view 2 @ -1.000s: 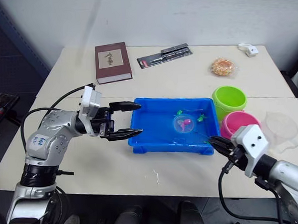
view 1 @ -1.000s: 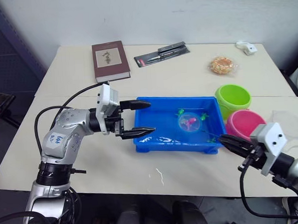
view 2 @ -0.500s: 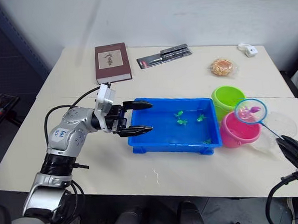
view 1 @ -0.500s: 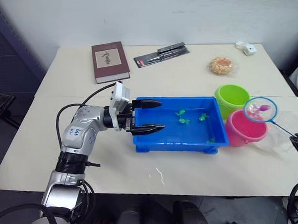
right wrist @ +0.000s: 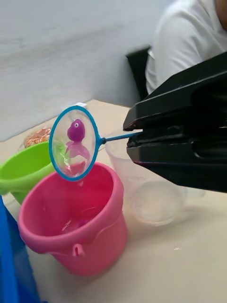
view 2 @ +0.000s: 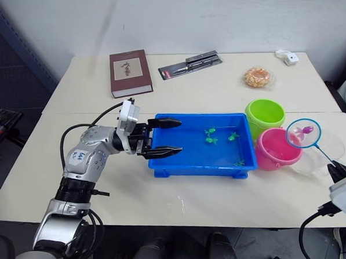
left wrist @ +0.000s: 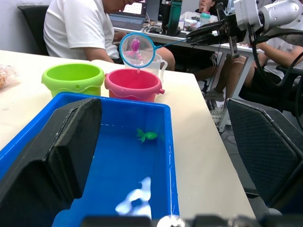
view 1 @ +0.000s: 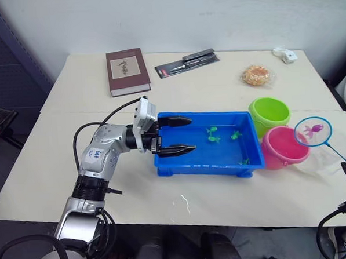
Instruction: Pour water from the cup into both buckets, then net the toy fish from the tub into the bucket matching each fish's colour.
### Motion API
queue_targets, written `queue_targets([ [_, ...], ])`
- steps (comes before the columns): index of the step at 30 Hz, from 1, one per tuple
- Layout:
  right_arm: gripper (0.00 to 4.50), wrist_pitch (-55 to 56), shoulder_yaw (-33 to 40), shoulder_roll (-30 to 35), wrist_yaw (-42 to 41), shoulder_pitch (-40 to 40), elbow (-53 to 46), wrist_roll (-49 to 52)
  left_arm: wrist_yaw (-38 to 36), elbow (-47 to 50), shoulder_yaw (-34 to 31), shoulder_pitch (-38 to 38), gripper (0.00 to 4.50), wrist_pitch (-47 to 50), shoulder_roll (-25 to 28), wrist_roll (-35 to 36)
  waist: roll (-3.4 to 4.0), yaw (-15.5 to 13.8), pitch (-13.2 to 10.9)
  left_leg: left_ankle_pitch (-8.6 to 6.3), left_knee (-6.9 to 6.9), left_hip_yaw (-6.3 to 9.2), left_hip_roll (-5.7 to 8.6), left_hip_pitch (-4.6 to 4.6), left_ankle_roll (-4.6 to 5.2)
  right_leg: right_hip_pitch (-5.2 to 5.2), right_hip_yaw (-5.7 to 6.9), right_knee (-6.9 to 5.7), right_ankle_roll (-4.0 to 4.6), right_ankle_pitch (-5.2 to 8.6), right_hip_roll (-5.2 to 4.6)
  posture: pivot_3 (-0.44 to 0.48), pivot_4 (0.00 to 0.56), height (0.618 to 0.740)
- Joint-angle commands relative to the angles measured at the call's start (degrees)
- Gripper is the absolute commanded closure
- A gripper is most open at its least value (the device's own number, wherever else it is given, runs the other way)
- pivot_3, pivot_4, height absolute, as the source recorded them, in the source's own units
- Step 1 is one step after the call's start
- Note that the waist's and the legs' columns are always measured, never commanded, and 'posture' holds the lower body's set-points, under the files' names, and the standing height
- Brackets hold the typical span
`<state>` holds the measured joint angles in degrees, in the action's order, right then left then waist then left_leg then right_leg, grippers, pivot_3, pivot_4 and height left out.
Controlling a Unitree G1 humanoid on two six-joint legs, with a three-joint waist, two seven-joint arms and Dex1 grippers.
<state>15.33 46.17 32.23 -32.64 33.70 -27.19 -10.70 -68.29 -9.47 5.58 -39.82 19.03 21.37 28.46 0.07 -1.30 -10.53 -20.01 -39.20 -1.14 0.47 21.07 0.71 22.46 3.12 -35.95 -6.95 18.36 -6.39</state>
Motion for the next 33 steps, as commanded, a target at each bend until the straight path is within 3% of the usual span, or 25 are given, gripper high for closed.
queue_targets([
  [1, 4.5, 6.0, 1.2, 2.1, 5.2, 0.9, 0.8, -9.8, 0.3, 2.6, -0.9, 0.2, 0.01, -0.4, 0.4, 0.1, 0.0, 0.0, 0.0, 0.0, 0.0, -0.01, 0.0, 0.0, 0.0, 0.0, -0.01, 0.0, 0.0, 0.0, 0.0, 0.0, 0.15, 0.738],
  [6, 4.5, 14.4, 1.0, 7.9, 10.0, 1.7, 5.0, -20.0, 0.7, 3.0, -1.0, 0.3, 0.01, 0.6, 0.3, 0.6, 0.0, 0.0, 0.0, 0.0, 0.0, -0.06, 0.0, -0.02, 0.0, 0.01, -0.07, 0.03, 0.0, 0.0, 0.02, 0.0, 0.15, 0.738],
  [12, 4.5, 19.1, 2.3, 12.6, 15.6, -0.5, 9.1, -24.0, 0.4, 1.4, -1.1, -0.9, 0.01, 0.1, -0.1, 0.4, 0.0, 0.0, 0.0, 0.0, -0.01, -0.08, -0.02, -0.02, -0.01, 0.0, -0.08, 0.03, -0.01, 0.0, 0.04, 0.0, 0.15, 0.738],
  [16, 4.5, 14.9, 2.3, 12.2, 12.8, -2.0, 10.4, -15.7, 0.9, 1.9, -1.5, -0.1, 0.01, 0.0, 0.1, 0.4, 0.0, 0.1, 0.0, 0.01, 0.0, -0.08, -0.05, -0.03, -0.02, 0.0, -0.08, 0.02, -0.01, 0.0, 0.07, 0.0, 0.15, 0.738],
  [21, 4.5, 1.5, -0.1, 16.8, -0.6, -6.2, 1.5, 13.7, 1.1, 2.1, -2.3, 1.6, 0.01, -0.4, 1.8, -0.4, 0.01, 0.6, 0.0, 0.01, -0.01, -0.08, -0.06, -0.06, -0.01, -0.02, -0.08, -0.02, -0.01, -0.01, 0.04, 0.0, 0.15, 0.738],
  [24, 4.5, -7.2, -1.8, 21.2, -9.0, -6.6, -2.7, 23.6, 0.9, 1.3, -2.2, 1.8, 0.01, -1.3, 2.8, -1.2, 0.0, 0.7, 0.0, 0.01, -0.02, -0.07, -0.09, -0.1, 0.0, -0.04, -0.06, -0.06, -0.01, -0.01, 0.06, 0.0, 0.15, 0.738],
  [28, 4.5, -14.4, -4.5, 26.5, -12.5, -11.0, -4.5, 23.9, 1.1, 1.0, -2.6, 1.8, 0.01, -1.3, 3.4, -1.3, -0.02, 0.3, 0.0, 0.01, -0.05, -0.03, -0.02, -0.07, 0.05, -0.08, -0.03, -0.02, -0.04, -0.02, 0.0, 0.0, 0.15, 0.738],
  [31, 4.5, -15.5, -14.6, 34.8, -14.8, -17.4, -2.5, 16.3, 1.1, 1.3, -2.9, 2.1, 0.01, -0.9, 4.2, -1.3, -0.01, 0.1, 0.0, -0.01, -0.12, -0.03, 0.0, -0.02, 0.09, -0.06, -0.02, -0.01, -0.07, -0.04, -0.03, 0.0, 0.15, 0.738],
  [33, 4.5, -14.1, -19.2, 37.0, -14.8, -21.5, -0.6, 13.3, 1.3, 1.5, -2.9, 2.0, 0.01, -0.7, 4.2, -1.4, -0.01, 0.1, 0.0, 0.0, -0.16, -0.04, 0.02, 0.03, 0.13, -0.02, -0.04, -0.02, -0.1, -0.06, -0.05, 0.0, 0.15, 0.738],
])
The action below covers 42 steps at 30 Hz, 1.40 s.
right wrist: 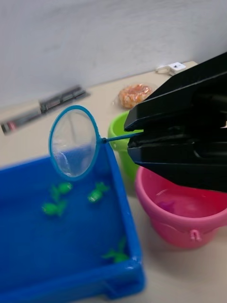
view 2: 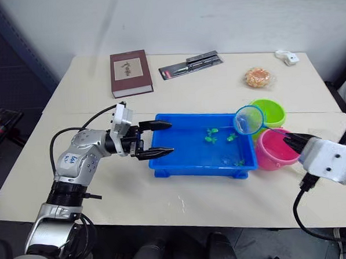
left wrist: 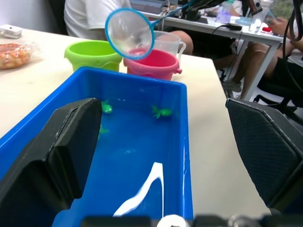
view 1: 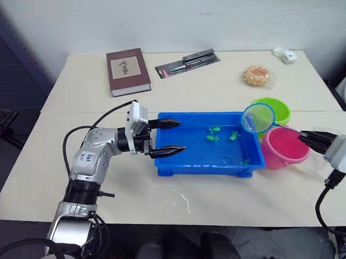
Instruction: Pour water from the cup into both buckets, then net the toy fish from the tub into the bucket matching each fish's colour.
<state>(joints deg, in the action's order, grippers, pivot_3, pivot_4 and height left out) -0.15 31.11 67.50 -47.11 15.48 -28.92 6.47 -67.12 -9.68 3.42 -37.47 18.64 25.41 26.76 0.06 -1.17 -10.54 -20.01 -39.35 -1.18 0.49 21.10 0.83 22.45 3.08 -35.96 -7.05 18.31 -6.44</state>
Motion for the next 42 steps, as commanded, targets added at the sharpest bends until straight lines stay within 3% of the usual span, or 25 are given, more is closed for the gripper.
queue_targets([
  [1, 4.5, 1.9, -6.2, 3.0, -1.4, -4.3, 2.4, -5.1, 0.3, 1.8, -0.6, -0.4, 0.01, -0.2, 0.0, 0.3, 0.0, -0.1, 0.0, 0.0, 0.01, 0.02, 0.0, 0.0, 0.0, 0.0, 0.02, 0.02, 0.0, 0.0, 0.0, 0.0, 0.15, 0.738],
  [6, 4.5, 4.7, -12.4, 5.4, -4.6, -9.0, 7.3, -9.0, 0.9, 2.2, -0.2, -0.8, 0.01, 0.4, -0.5, 0.1, -0.03, -0.3, 0.0, -0.01, -0.07, 0.16, 0.1, 0.21, 0.03, 0.01, 0.21, 0.1, -0.02, -0.01, -0.1, 0.0, 0.15, 0.738],
  [11, 4.5, 8.8, -19.8, 8.7, -6.9, -20.6, 12.1, -12.4, -0.6, 2.3, 0.6, -1.0, 0.01, 0.8, -0.1, 0.1, -0.01, 0.4, 0.0, -0.02, -0.23, 0.11, 0.06, 0.19, 0.03, 0.01, 0.21, 0.01, -0.07, -0.03, -0.09, 0.0, 0.15, 0.738],
  [19, 4.5, 11.1, -31.1, 9.8, -16.4, -35.3, 16.8, -14.1, -0.9, -1.5, 3.6, -5.3, 0.01, -3.3, 0.2, -5.7, -0.01, 0.8, 0.0, -0.03, -0.32, 0.15, 0.03, 0.26, 0.0, 0.01, 0.31, 0.01, -0.06, -0.03, -0.08, 0.0, 0.15, 0.738],
  [31, 4.5, 12.3, -40.3, 9.5, -28.8, -45.3, 19.0, -17.8, -1.5, -1.8, 3.0, -4.3, 0.01, -3.0, -0.3, -5.3, -0.01, 1.0, 0.0, -0.03, -0.38, 0.23, 0.03, 0.33, 0.01, 0.02, 0.37, 0.01, -0.07, -0.04, -0.11, 0.0, 0.15, 0.738],
  [37, 4.5, 10.0, -43.9, 7.5, -34.4, -50.2, 16.5, -18.3, -1.0, -0.7, 2.5, -3.6, 0.01, -1.9, -0.5, -4.5, 0.0, 0.6, 0.0, -0.05, -0.48, 0.35, 0.04, 0.41, 0.0, 0.01, 0.46, 0.03, -0.07, -0.03, -0.13, 0.0, 0.15, 0.738],
  [42, 4.5, 2.0, -44.5, -2.0, -30.7, -55.0, 15.3, -18.0, 0.0, 0.2, 1.6, -2.6, 0.01, -0.7, -0.5, -4.1, 0.0, 1.0, 0.0, -0.05, -0.53, 0.42, 0.03, 0.43, -0.02, 0.0, 0.52, 0.0, -0.07, -0.04, -0.11, 0.0, 0.15, 0.738],
])
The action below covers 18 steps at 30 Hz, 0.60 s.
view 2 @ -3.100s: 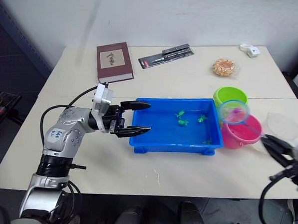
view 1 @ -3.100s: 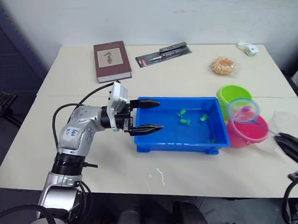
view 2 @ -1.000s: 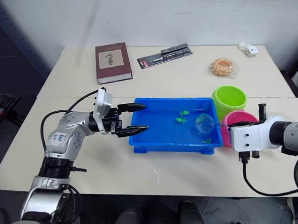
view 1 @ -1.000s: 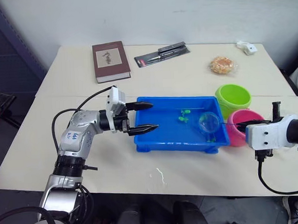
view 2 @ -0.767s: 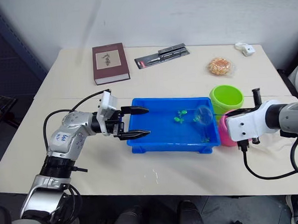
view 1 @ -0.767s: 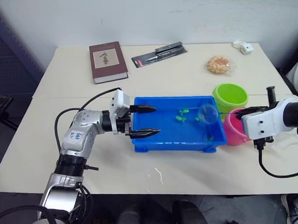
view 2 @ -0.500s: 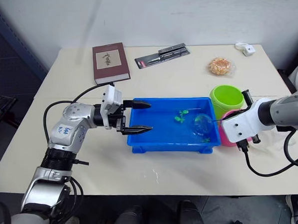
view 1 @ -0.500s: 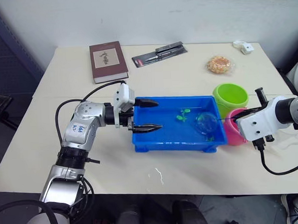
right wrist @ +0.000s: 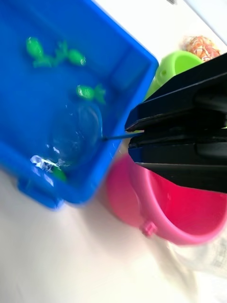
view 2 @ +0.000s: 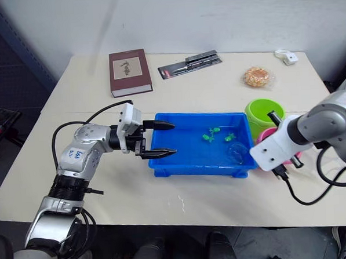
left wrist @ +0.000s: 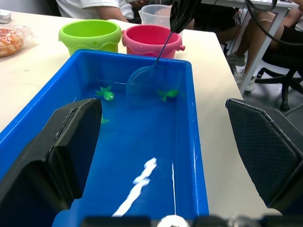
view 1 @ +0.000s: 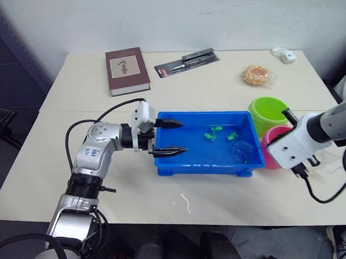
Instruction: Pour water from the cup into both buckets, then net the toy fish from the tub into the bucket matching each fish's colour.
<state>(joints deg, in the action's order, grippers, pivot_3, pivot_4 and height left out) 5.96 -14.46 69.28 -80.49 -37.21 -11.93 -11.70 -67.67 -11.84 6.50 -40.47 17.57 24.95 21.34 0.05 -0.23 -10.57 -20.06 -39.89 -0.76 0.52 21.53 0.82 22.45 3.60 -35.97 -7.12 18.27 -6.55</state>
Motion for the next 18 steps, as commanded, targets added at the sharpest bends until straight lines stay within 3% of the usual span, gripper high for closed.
queue_targets([
  [1, 4.5, -4.4, 1.4, -5.8, 4.4, -3.3, -1.1, -0.1, 0.7, 2.5, -1.6, 0.7, 0.01, 0.6, 0.1, 1.5, 0.0, 0.2, 0.0, 0.0, -0.01, 0.01, 0.0, 0.0, 0.0, 0.0, 0.01, -0.02, 0.0, 0.0, -0.01, 0.0, 0.15, 0.738],
  [5, 4.5, -3.5, 1.8, -7.3, 5.7, -6.0, 1.4, -1.8, 0.7, 2.6, -1.9, 1.3, 0.01, 0.8, 0.5, 1.7, 0.01, 0.2, 0.0, 0.0, 0.0, 0.02, -0.01, 0.01, -0.02, 0.03, 0.02, -0.03, 0.0, 0.0, 0.0, 0.0, 0.15, 0.738],
  [18, 4.5, -0.8, 0.3, 0.6, -0.2, -4.9, 2.7, -6.3, 0.0, 1.7, -2.6, 2.7, 0.01, 0.4, 0.7, 1.8, 0.01, 0.2, 0.0, -0.02, -0.04, 0.01, 0.03, 0.04, 0.0, 0.01, 0.04, -0.02, 0.0, 0.0, -0.01, 0.0, 0.15, 0.738],
])
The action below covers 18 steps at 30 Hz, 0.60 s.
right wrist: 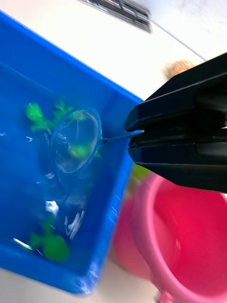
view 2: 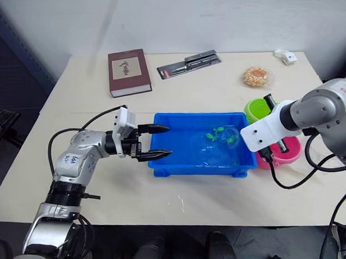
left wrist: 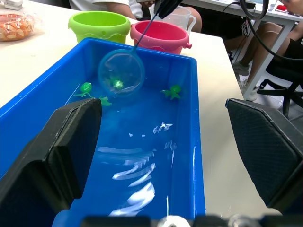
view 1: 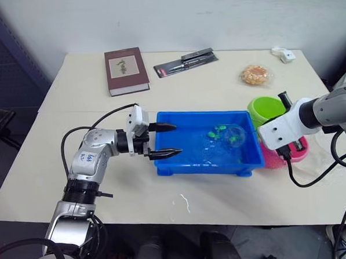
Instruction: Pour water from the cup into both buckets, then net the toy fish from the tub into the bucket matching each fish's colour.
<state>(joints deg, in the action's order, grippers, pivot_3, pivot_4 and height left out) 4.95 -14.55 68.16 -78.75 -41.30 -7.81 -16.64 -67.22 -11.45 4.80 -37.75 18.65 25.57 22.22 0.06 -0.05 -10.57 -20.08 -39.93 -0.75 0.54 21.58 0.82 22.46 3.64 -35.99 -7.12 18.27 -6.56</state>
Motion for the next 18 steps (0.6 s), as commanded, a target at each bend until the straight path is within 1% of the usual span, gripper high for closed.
queue_targets([
  [1, 4.5, 0.2, 0.2, 1.7, -2.6, -0.8, -1.5, -1.6, -0.4, 1.2, -0.9, 0.0, 0.01, -0.8, 0.1, 0.8, 0.0, 0.1, 0.0, 0.0, 0.0, 0.0, -0.01, 0.0, 0.0, 0.0, 0.0, 0.0, 0.0, 0.0, 0.01, 0.0, 0.15, 0.738],
  [8, 4.5, 3.0, -2.5, 1.8, -7.7, -1.7, -2.6, -3.0, -0.4, 0.2, -0.9, 0.0, 0.01, -1.4, -0.1, 0.6, 0.0, -0.1, 0.0, 0.0, -0.01, 0.01, 0.0, 0.0, 0.0, 0.0, 0.01, 0.01, 0.0, 0.0, -0.01, 0.0, 0.15, 0.738],
  [18, 4.5, 8.1, -5.9, 1.3, -13.6, -7.5, -0.3, -1.7, -0.3, 0.6, -1.2, 0.8, 0.01, -1.4, -0.2, 1.0, 0.0, 0.0, 0.0, 0.0, -0.01, 0.03, 0.02, 0.01, 0.0, 0.0, 0.01, 0.02, 0.0, 0.0, -0.03, 0.0, 0.15, 0.738],
])
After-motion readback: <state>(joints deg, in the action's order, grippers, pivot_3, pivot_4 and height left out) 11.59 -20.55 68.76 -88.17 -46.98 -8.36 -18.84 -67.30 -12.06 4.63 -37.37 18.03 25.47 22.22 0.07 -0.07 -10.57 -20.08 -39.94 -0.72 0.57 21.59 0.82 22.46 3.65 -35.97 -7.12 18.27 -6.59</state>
